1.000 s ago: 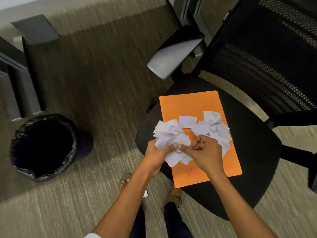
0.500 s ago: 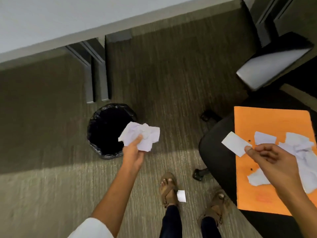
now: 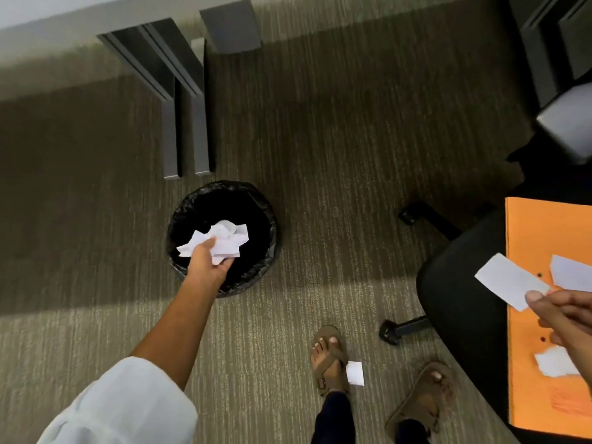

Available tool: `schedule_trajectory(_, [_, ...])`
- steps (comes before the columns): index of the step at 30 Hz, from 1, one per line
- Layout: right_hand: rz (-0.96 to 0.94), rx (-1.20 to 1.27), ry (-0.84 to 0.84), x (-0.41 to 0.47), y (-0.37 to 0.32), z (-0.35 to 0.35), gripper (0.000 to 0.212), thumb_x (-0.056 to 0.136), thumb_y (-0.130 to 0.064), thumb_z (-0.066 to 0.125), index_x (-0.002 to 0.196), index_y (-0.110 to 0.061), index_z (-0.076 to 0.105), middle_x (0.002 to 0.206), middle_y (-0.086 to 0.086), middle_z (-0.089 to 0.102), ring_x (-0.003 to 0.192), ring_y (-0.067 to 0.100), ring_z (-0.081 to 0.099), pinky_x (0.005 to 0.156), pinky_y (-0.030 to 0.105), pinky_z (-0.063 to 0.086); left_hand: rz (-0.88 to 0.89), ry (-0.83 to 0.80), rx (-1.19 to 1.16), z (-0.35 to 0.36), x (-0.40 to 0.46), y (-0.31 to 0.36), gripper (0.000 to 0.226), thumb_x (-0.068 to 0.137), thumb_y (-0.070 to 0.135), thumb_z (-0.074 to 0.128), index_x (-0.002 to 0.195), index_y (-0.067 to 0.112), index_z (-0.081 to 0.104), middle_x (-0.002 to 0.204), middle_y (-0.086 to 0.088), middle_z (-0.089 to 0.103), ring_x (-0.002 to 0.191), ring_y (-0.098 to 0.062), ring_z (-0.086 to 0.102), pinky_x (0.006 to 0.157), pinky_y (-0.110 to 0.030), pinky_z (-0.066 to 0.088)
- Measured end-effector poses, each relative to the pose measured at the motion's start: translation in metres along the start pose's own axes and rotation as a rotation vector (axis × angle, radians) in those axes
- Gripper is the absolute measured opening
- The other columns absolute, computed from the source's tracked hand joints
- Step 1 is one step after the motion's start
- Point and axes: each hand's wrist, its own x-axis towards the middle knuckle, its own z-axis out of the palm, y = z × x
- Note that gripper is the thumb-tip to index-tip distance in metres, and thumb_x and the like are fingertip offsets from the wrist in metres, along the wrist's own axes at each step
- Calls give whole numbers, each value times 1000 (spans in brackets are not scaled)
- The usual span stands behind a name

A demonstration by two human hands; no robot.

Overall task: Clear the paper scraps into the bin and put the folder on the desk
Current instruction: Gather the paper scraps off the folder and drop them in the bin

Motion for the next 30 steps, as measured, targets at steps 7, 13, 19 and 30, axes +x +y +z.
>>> schedule_trajectory(7, [-7, -20, -11, -12, -4, -29, 9, 90, -27, 72, 96, -22, 68, 95, 7, 71, 71, 1, 66, 58, 13, 54, -80, -234, 16, -5, -10, -17, 61, 81, 61, 64, 127, 21, 65, 129, -10, 67, 119, -32, 61, 109, -48, 43])
schedule_trajectory(13, [20, 110, 242, -19, -6, -55, 23, 76, -31, 86, 87, -20, 69, 81, -3, 73, 64, -2, 67, 64, 25, 49, 135, 4, 547, 35, -35, -71, 38, 79, 49, 75, 99, 18, 66, 117, -5, 67, 116, -29, 63, 103, -48, 49])
schedule_trajectory(19, [114, -111, 422, -7, 38, -112, 46, 69, -47, 87, 104, -30, 63, 111, -7, 68, 85, 5, 65, 67, 23, 49, 741, -263, 1041, 109, -140, -171, 30, 81, 33, 79, 101, 20, 61, 91, -4, 70, 72, -15, 65, 78, -38, 58])
schedule_trajectory(30, [12, -708, -87, 61, 55, -135, 141, 42, -77, 82, 153, -38, 5, 165, 2, 1, 149, 38, 14, 108, 56, 38, 1475, -1045, 2145, 206, -246, -283, 85, 84, 18, 71, 154, 24, 23, 153, -8, 32, 138, -31, 31, 104, -43, 41])
